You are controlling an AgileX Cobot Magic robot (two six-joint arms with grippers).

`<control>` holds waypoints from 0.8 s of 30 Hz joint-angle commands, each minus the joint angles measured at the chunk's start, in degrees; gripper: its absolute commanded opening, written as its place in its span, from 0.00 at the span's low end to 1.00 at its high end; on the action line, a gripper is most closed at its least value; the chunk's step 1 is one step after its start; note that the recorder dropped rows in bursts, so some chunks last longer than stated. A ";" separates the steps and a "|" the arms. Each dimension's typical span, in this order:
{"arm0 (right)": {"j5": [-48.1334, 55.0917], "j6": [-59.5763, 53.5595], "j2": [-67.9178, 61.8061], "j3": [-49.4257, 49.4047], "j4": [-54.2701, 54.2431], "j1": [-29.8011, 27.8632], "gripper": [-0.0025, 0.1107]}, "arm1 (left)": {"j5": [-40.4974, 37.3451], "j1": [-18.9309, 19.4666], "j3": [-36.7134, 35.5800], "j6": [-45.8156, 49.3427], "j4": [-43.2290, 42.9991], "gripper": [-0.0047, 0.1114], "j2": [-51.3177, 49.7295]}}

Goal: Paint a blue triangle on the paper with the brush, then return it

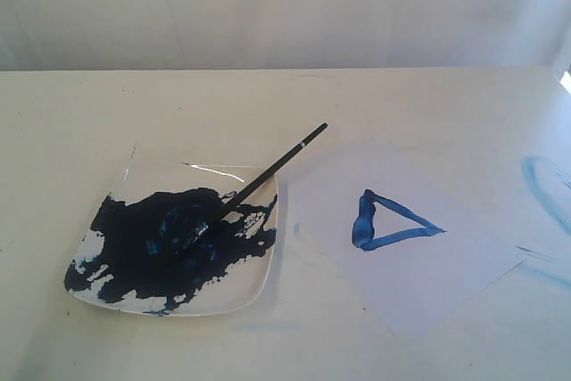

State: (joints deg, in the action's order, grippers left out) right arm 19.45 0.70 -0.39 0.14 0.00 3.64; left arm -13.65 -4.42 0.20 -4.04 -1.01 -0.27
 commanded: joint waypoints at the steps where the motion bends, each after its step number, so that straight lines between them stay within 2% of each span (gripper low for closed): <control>1: -0.25 -0.70 0.39 -0.14 0.00 -0.28 0.02 | -0.23 -0.37 -0.20 -0.07 0.08 0.04 0.27; 4: -0.25 -0.70 0.39 -0.14 0.00 -0.28 0.02 | -0.23 0.51 -0.20 -0.07 0.08 0.04 0.27; 8: -0.25 -0.70 0.39 -0.14 0.00 -0.28 0.02 | -0.03 5.26 -0.20 0.03 0.08 0.04 0.27; 24: -0.25 -0.70 0.39 -0.14 0.00 1.02 0.02 | -0.03 5.40 -0.20 0.03 0.08 0.04 0.27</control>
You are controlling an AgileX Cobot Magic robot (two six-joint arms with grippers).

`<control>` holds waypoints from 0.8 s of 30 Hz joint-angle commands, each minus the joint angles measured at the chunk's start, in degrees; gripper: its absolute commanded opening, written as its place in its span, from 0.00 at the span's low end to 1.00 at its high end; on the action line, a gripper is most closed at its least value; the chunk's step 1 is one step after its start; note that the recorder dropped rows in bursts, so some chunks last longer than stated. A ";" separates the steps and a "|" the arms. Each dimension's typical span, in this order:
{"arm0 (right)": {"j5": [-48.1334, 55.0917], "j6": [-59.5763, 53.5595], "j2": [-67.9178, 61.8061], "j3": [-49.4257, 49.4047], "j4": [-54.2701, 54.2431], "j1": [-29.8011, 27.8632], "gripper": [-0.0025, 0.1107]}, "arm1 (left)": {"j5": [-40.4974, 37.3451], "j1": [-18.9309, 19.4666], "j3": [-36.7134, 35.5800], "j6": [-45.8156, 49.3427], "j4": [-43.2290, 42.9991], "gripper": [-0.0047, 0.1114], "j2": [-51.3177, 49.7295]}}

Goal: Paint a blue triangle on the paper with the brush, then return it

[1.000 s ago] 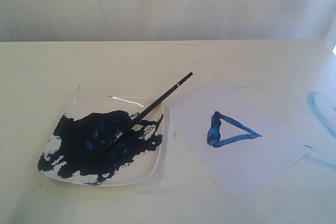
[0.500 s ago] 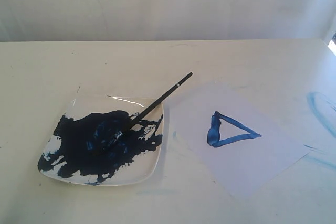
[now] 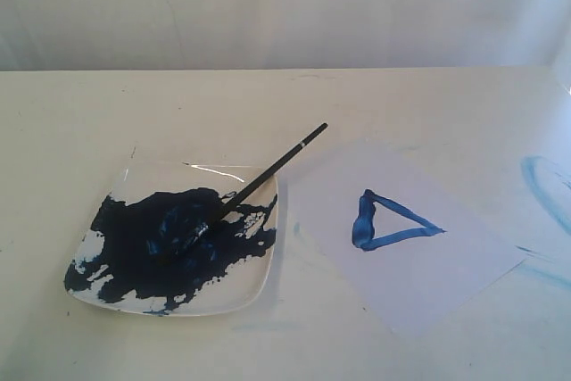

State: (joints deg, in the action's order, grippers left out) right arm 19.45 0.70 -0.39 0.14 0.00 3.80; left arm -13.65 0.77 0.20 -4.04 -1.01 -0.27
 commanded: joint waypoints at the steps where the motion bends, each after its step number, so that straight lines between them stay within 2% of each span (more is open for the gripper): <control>1: -0.25 -0.70 0.39 -0.14 0.00 0.86 0.02 | -0.03 0.21 -0.20 0.03 0.08 0.04 0.27; 24: -0.25 0.37 0.39 -0.14 0.00 0.86 0.02 | -0.03 0.21 -0.20 0.03 0.08 0.04 0.27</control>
